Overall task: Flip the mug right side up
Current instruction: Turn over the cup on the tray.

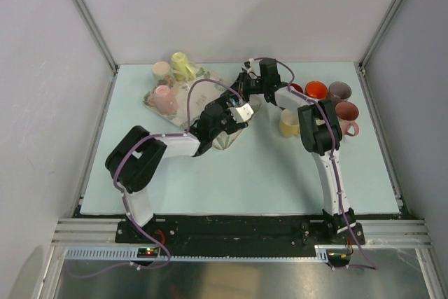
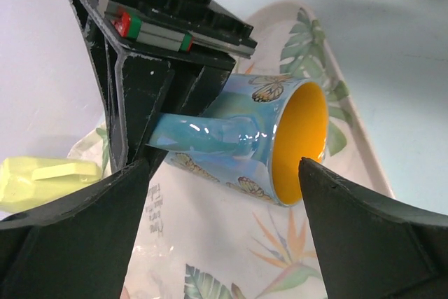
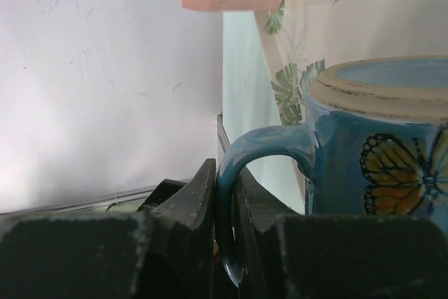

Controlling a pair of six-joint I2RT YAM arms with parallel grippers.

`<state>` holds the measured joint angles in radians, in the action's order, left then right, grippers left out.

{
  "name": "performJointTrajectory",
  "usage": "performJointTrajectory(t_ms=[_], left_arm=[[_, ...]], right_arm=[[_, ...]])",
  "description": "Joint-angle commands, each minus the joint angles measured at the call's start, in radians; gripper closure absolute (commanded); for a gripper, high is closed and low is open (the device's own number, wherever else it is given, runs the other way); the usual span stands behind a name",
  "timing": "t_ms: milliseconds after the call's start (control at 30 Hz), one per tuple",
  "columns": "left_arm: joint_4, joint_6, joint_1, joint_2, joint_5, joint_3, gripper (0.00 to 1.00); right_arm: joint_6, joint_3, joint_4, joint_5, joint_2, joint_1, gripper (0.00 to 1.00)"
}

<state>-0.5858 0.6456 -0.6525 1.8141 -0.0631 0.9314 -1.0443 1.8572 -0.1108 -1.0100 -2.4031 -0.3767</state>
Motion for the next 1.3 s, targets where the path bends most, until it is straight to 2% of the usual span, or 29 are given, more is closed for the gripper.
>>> performJointTrajectory(t_ms=[0,167,300,433,733,900,1033,1267], left_arm=[[-0.109,0.058,0.029,0.023,-0.156,0.012,0.08],[-0.141,0.058,0.052,0.049,-0.190,0.044,0.15],[-0.164,0.059,0.075,0.059,-0.161,0.066,0.25],[-0.175,0.062,0.101,0.066,-0.135,0.078,0.30],[-0.177,0.059,0.151,0.042,-0.140,0.078,0.33],[-0.174,0.088,0.154,0.081,-0.034,0.102,0.32],[-0.172,0.185,0.149,0.130,0.082,0.136,0.33],[-0.178,0.255,0.159,0.198,0.099,0.214,0.41]], right_arm=[[-0.004,-0.005,-0.032,-0.038,0.018,0.004,1.00],[0.010,-0.029,-0.028,-0.032,0.028,0.013,1.00],[0.030,-0.051,0.001,-0.024,0.042,0.027,1.00],[0.064,-0.060,0.042,-0.017,0.054,0.047,1.00],[0.088,-0.079,0.073,-0.012,0.066,0.081,1.00],[0.107,-0.086,0.076,-0.018,0.066,0.085,1.00],[0.114,-0.112,0.075,-0.026,0.073,0.089,1.00],[0.119,-0.130,0.083,-0.029,0.077,0.086,1.00]])
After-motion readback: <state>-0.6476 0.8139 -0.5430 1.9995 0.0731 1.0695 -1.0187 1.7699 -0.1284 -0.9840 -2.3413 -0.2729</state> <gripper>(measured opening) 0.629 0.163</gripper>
